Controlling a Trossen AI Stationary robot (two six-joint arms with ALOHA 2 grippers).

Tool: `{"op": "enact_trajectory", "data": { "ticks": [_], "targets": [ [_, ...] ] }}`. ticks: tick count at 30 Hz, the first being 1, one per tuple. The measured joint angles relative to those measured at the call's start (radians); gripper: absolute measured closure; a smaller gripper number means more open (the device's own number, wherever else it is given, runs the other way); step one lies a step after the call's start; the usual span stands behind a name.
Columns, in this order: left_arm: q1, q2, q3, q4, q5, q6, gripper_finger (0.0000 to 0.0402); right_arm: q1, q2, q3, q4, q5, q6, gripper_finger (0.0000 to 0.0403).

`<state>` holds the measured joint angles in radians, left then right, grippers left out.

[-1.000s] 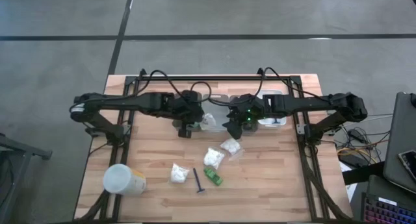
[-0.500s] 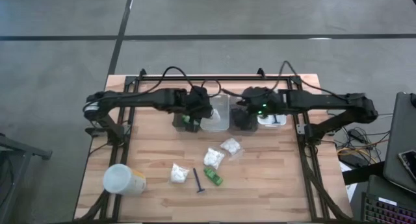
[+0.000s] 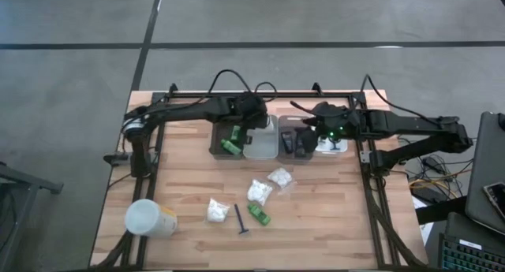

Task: Pick & Place Travel size toiletries
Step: Put the white cotton pack into the gray bin

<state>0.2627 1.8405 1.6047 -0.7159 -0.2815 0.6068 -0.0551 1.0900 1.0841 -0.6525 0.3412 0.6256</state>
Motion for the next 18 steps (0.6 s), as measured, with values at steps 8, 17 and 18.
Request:
{"op": "enact_trajectory", "data": {
  "ticks": [8,17,18],
  "targets": [
    [0.033,0.149,0.166,-0.165,-0.043,0.000,0.0399,0.000,-0.010,-0.045,-0.003,0.002,0.040,0.0162],
    [0.033,0.255,0.237,-0.189,-0.132,-0.010,0.0391,0.000,-0.010,-0.085,-0.003,0.002,0.071,0.0143],
    [0.033,0.258,0.237,-0.191,-0.143,-0.009,0.0387,0.000,-0.010,-0.086,-0.002,0.002,0.071,0.0141]
  ]
}}
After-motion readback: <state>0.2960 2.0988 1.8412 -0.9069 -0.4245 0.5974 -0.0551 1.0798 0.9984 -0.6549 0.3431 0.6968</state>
